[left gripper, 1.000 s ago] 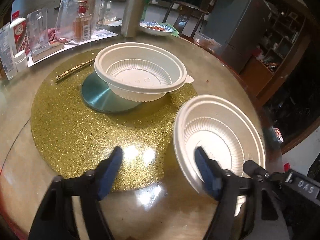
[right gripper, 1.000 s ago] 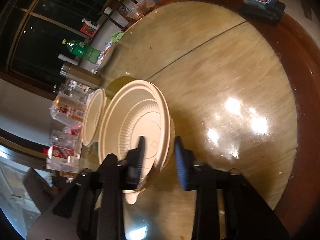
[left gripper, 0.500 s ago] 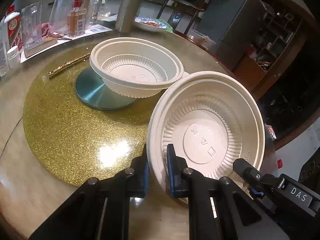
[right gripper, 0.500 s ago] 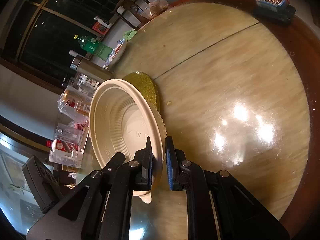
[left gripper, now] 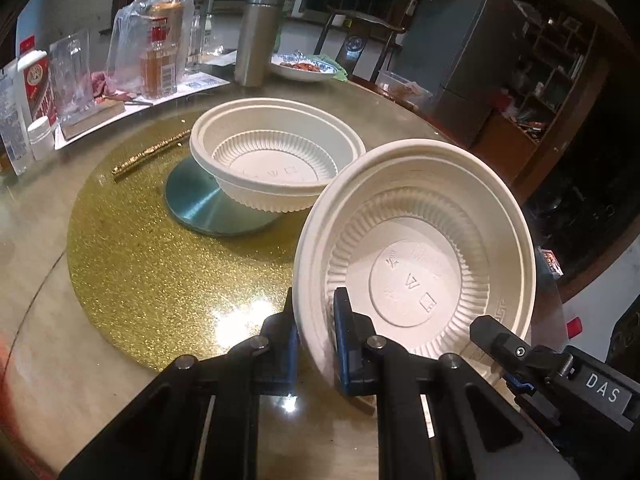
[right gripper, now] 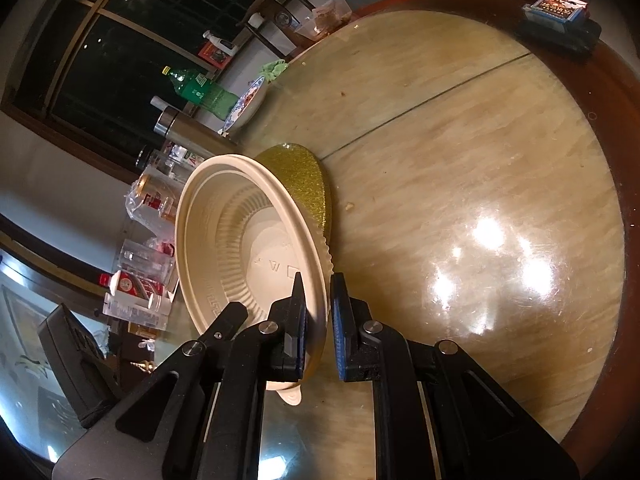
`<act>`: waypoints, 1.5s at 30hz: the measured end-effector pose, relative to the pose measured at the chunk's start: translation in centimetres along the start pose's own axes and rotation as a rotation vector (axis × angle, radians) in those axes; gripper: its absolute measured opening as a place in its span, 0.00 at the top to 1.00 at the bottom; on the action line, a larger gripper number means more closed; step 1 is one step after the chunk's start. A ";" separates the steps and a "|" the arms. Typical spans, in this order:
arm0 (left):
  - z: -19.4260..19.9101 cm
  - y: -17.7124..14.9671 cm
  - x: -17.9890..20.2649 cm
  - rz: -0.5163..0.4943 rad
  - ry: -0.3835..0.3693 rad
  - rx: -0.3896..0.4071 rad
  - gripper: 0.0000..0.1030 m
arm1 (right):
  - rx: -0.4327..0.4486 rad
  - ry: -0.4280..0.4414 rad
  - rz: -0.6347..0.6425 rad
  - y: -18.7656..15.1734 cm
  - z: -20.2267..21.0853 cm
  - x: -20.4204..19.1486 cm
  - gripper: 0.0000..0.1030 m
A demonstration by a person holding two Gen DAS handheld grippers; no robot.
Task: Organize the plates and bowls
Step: 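Lift the beige bowl and carry it toward the stacked plates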
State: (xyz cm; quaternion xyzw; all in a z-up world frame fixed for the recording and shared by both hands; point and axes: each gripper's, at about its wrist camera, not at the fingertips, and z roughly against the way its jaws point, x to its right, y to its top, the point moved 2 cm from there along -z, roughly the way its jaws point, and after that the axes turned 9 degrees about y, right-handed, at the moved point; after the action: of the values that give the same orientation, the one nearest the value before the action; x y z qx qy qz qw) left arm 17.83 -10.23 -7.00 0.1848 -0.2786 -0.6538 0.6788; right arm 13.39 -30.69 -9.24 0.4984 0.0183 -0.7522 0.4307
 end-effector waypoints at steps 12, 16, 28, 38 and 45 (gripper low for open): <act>0.8 -0.1 0.1 -0.011 0.025 0.032 0.86 | 0.023 -0.039 0.082 -0.3 -0.2 -1.2 0.90; 1.0 0.0 0.1 -0.014 0.029 0.039 0.86 | 0.028 -0.047 0.093 -0.4 -0.2 -1.3 0.90; 1.4 -0.2 0.2 -0.020 0.054 0.064 0.86 | 0.032 -0.045 0.113 -0.6 -0.4 -1.6 0.90; 2.3 -0.6 0.8 -0.036 0.108 0.121 0.86 | 0.027 -0.023 0.119 -0.6 -0.4 -1.6 0.90; 2.5 -0.7 1.3 -0.063 0.164 0.151 0.85 | 0.019 -0.002 0.104 -0.6 -0.3 -1.3 0.90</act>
State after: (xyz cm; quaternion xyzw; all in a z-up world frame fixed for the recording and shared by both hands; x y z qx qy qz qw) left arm 15.76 -11.31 -5.30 0.2969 -0.2649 -0.6347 0.6625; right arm 13.44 -29.40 -8.68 0.5018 -0.0153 -0.7295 0.4645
